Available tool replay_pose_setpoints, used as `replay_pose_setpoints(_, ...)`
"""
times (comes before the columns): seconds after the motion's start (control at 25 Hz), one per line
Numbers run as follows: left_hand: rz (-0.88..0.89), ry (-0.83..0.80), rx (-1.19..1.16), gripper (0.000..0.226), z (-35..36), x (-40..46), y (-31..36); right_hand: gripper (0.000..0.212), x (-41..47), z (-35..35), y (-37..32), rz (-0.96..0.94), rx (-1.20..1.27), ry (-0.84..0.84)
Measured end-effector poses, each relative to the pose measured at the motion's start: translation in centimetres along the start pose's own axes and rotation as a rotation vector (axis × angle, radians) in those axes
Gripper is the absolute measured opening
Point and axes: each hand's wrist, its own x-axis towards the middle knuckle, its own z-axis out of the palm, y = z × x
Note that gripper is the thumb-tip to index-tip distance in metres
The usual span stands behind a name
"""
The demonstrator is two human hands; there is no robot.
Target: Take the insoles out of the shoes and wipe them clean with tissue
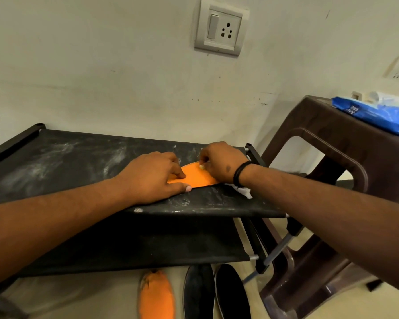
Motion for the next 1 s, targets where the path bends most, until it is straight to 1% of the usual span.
replay_pose_setpoints(0.04, 0.000, -0.001, -0.005, 0.053, -0.1, -0.1, 0.0, 0.016, 0.0, -0.3, 1.2, 0.064, -0.032, -0.002)
replay_pose_setpoints(0.12, 0.003, 0.000, -0.008, 0.052, -0.2, -0.2, 0.1, 0.015, -0.5, -0.9, 3.3, 0.175, 0.000, -0.020)
replay_pose_setpoints(0.2, 0.002, -0.008, -0.007, 0.052, -0.3, -0.2, 0.2, 0.015, -1.3, -1.1, 4.3, 0.206, 0.060, -0.034)
replay_pose_setpoints(0.36, -0.011, -0.023, -0.010, 0.052, -0.6, -0.2, 0.4, 0.011, -3.0, -1.0, 3.5, 0.133, 0.133, -0.084)
replay_pose_setpoints(0.48, -0.018, -0.022, 0.008, 0.051, -0.7, -0.2, 0.8, 0.012, -3.7, -1.9, 1.5, -0.004, 0.220, -0.115)
replay_pose_setpoints(0.6, -0.032, -0.065, 0.038, 0.052, -1.4, 0.0, 1.3, 0.010, -3.7, -3.3, -0.3, -0.089, 0.235, -0.005)
replay_pose_setpoints(0.72, -0.026, -0.134, 0.045, 0.058, -4.2, 0.4, 1.7, 0.007, -4.2, -5.0, -1.7, -0.113, 0.287, 0.130)
replay_pose_setpoints(0.76, -0.033, -0.139, -0.020, 0.058, -5.4, 0.4, 2.1, 0.007, -4.4, -5.5, -2.1, -0.108, 0.332, 0.185)
replay_pose_setpoints(0.8, -0.049, -0.122, -0.144, 0.054, -6.4, 0.4, 2.4, 0.007, -4.6, -6.1, -2.5, -0.093, 0.389, 0.238)
replay_pose_setpoints(0.92, -0.107, 0.021, -0.656, 0.034, -9.2, -0.8, 3.9, 0.008, -5.5, -8.1, -3.9, -0.056, 0.598, 0.355)
replay_pose_setpoints(0.96, -0.122, 0.067, -0.772, 0.034, -9.7, -1.6, 4.4, 0.007, -5.9, -8.8, -4.5, -0.056, 0.678, 0.378)
replay_pose_setpoints(1.0, -0.146, 0.099, -0.855, 0.038, -10.1, -2.5, 5.1, 0.007, -6.4, -9.4, -5.1, -0.065, 0.747, 0.398)
